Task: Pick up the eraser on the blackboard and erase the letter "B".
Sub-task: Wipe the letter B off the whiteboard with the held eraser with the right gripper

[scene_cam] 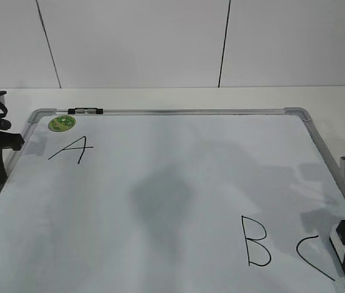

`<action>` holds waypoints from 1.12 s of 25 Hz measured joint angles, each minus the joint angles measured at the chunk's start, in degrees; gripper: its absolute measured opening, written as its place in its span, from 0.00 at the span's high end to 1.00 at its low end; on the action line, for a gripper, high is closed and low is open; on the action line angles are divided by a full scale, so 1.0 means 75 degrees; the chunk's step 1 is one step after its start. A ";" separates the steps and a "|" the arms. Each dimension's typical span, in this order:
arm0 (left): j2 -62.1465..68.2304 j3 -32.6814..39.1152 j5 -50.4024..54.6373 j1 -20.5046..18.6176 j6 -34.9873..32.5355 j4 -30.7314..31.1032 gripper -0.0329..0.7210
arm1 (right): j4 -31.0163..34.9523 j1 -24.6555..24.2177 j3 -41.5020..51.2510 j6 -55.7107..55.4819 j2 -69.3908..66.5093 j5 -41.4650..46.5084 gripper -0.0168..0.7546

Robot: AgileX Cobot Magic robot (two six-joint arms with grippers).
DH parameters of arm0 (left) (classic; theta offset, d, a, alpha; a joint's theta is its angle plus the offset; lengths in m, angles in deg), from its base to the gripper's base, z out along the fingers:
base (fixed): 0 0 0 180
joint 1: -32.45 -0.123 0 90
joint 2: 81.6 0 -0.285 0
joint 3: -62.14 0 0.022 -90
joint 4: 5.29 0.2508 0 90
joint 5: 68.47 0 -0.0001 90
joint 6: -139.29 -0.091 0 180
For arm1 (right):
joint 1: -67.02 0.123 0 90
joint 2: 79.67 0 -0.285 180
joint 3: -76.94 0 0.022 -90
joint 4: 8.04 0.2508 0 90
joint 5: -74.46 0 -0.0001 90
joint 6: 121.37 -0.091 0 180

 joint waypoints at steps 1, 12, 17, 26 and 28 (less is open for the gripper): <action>0.0000 0.0000 0.0000 0.0000 0.0000 0.0000 0.93 | 0.0000 0.0000 0.0000 0.0003 0.0000 0.0000 0.25; 0.0000 0.0000 0.0000 0.0000 0.0000 0.0000 0.93 | 0.0000 0.0000 0.0000 0.0029 0.0000 -0.0019 0.27; 0.0000 0.0000 0.0000 0.0000 0.0000 0.0000 0.93 | 0.0000 0.0000 -0.0003 0.0029 0.0000 0.0027 0.27; 0.0000 0.0000 0.0013 0.0000 0.0000 0.0000 0.93 | 0.0028 0.0000 -0.0160 0.0029 -0.0048 0.0307 0.27; 0.0000 0.0000 0.0013 0.0000 0.0000 0.0000 0.93 | 0.0028 0.0000 -0.0319 0.0029 -0.0067 0.0537 0.28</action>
